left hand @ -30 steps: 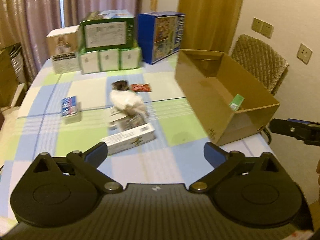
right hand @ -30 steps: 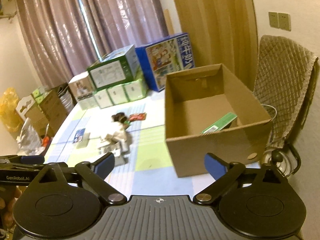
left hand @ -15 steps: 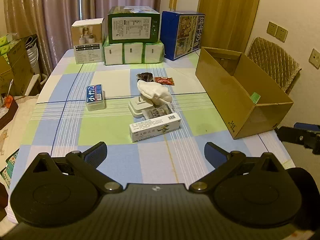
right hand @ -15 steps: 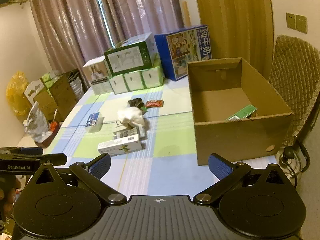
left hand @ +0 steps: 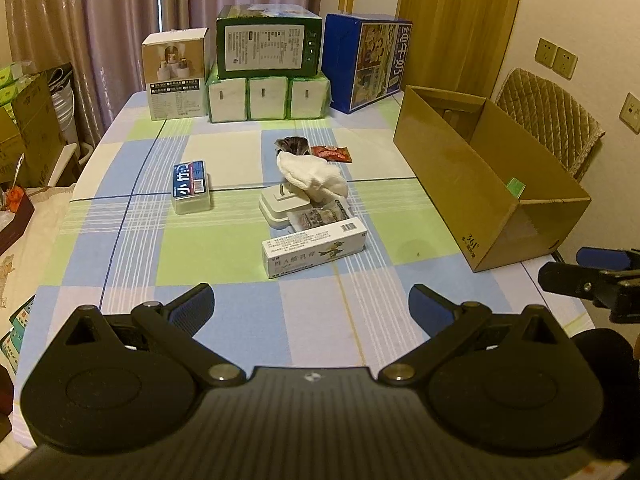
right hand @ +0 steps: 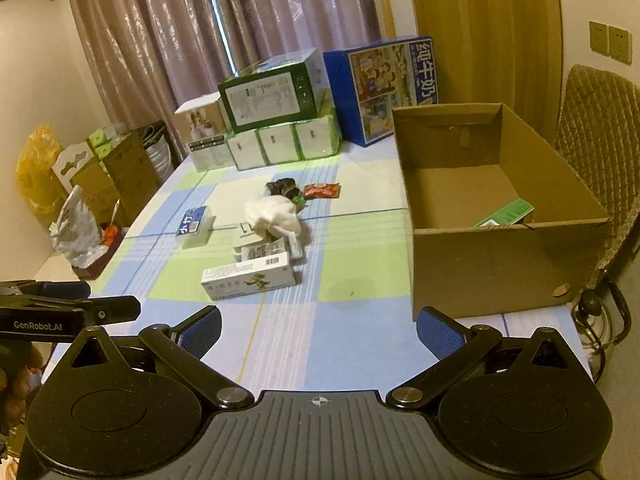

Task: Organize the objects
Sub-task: 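Move both tools back over the table, then grasp the long white box with the left gripper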

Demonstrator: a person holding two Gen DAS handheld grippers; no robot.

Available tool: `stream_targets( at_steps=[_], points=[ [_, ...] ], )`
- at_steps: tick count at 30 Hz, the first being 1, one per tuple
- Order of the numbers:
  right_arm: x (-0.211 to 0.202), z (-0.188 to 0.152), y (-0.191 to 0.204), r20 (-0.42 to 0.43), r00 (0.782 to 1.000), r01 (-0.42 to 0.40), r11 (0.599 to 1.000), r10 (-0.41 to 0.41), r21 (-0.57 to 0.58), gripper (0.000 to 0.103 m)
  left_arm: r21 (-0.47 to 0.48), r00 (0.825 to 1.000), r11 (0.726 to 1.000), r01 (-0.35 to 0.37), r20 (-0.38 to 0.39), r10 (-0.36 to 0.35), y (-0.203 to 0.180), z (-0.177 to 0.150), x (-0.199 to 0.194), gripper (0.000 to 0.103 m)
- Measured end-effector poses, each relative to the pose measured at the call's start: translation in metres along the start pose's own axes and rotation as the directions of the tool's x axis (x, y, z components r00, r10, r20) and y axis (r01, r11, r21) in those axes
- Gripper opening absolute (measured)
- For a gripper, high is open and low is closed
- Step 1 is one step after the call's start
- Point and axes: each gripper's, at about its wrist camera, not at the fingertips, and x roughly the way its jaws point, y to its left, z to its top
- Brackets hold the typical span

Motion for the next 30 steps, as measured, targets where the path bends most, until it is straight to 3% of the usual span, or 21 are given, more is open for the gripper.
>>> stream_targets(
  at_steps=[6,14,19,24,29,30],
  points=[
    [0.016,0.001,0.002,-0.020,1.000,-0.009,1.000,0.009,-0.001,0.101,0.001,1.000,1.000,0.012,-0.019,-0.012,0.008,0.001,0.015,0.102],
    [0.052,0.003,0.008,-0.040,0.999,0.000,0.999,-0.002,-0.042,0.101,0.089,0.999,0.996,0.021,-0.047,-0.017,0.022,0.007,0.051,0.100],
    [0.084,0.004,0.010,-0.077,0.997,-0.006,0.998,0.001,-0.063,0.089,0.160,0.997,0.986,0.047,-0.075,-0.035,0.025,0.015,0.080,0.095],
    [0.114,0.007,0.010,-0.092,0.996,0.004,0.997,-0.012,-0.081,0.080,0.280,0.995,0.956,0.082,-0.085,-0.061,0.023,0.021,0.114,0.089],
    [0.137,0.008,0.002,-0.117,0.993,0.009,0.996,-0.019,-0.086,0.080,0.386,0.991,0.914,0.122,-0.102,-0.089,0.021,0.024,0.152,0.085],
    [0.141,0.008,0.001,-0.121,0.992,0.011,0.996,-0.021,-0.086,0.080,0.394,0.989,0.910,0.131,-0.117,-0.092,0.022,0.024,0.159,0.080]
  ],
)
